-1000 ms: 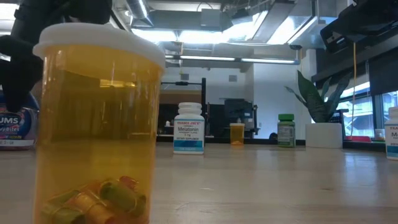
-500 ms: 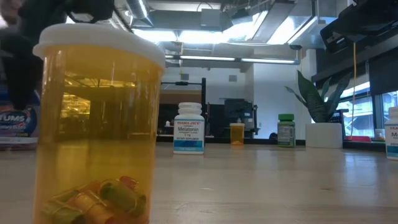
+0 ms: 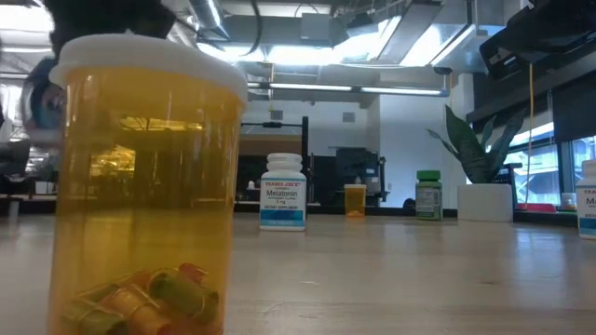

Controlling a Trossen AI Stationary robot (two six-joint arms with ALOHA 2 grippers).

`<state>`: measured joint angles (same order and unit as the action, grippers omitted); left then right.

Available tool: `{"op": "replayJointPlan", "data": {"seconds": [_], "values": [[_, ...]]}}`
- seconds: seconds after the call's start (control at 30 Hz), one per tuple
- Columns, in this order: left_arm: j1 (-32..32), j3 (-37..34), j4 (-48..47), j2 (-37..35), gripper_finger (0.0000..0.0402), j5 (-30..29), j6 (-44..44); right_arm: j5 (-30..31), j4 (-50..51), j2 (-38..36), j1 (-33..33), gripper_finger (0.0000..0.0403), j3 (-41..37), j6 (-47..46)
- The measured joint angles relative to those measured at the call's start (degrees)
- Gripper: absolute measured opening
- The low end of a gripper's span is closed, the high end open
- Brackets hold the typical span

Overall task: Pick and place medicine bottles onto shelf by color
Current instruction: Put the blue pill bottle on the shelf

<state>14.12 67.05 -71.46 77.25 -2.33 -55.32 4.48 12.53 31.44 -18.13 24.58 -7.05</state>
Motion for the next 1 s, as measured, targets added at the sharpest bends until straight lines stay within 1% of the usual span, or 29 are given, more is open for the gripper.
{"op": "replayJointPlan", "data": {"seconds": [0.23,0.4,0.53,0.7,0.87,1.0], "values": [[-3.3,10.1,-10.6,0.0,0.0183,-1.7,1.1,0.0,0.0,0.0,0.0,0.0014,0.0,0.0],[-7.0,17.3,-15.8,0.0,0.0183,-3.8,2.4,0.0,0.0,0.0,0.0,0.0014,0.0,0.0],[-11.5,22.8,-17.3,0.0,0.0183,-4.5,5.4,0.0,0.0,0.0,0.0,0.0014,0.0,0.0],[-18.5,27.7,-17.9,0.0,0.0183,-5.2,9.7,0.1,0.0,0.0,0.0,0.0014,0.0,0.8],[-26.6,30.0,-18.1,0.0,0.0183,-5.2,14.3,4.9,-2.4,0.0,0.0,0.0014,0.0,6.0],[-33.3,30.4,-18.1,0.0,0.0183,-5.2,17.0,13.9,-4.7,0.0,0.0,0.0014,0.0,6.1]]}}
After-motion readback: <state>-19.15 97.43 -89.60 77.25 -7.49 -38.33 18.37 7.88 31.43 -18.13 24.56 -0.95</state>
